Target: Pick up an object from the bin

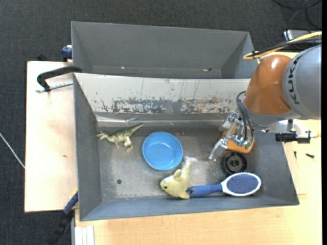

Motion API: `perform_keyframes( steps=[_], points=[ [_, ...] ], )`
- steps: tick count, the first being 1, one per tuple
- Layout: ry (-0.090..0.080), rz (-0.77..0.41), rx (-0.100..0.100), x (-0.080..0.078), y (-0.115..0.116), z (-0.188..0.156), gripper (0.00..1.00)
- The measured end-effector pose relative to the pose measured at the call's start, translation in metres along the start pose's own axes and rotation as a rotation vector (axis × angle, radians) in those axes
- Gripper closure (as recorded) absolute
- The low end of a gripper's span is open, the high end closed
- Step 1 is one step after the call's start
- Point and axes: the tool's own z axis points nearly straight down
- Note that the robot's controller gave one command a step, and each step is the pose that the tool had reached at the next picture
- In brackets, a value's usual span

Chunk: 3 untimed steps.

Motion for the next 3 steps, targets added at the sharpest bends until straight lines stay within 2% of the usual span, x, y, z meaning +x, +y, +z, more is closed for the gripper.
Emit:
perform_keyframes(
  steps=[1, 2, 3],
  points=[
    [-0.001, 0.000, 0.001, 0.000, 0.000, -0.001, 1.00],
    [-0.010, 0.036, -0.001, -0.012, 0.003, -0.079, 1.00],
    [-0.001, 0.035, 0.003, -0.009, 0.002, -0.074, 0.00]
  ],
)
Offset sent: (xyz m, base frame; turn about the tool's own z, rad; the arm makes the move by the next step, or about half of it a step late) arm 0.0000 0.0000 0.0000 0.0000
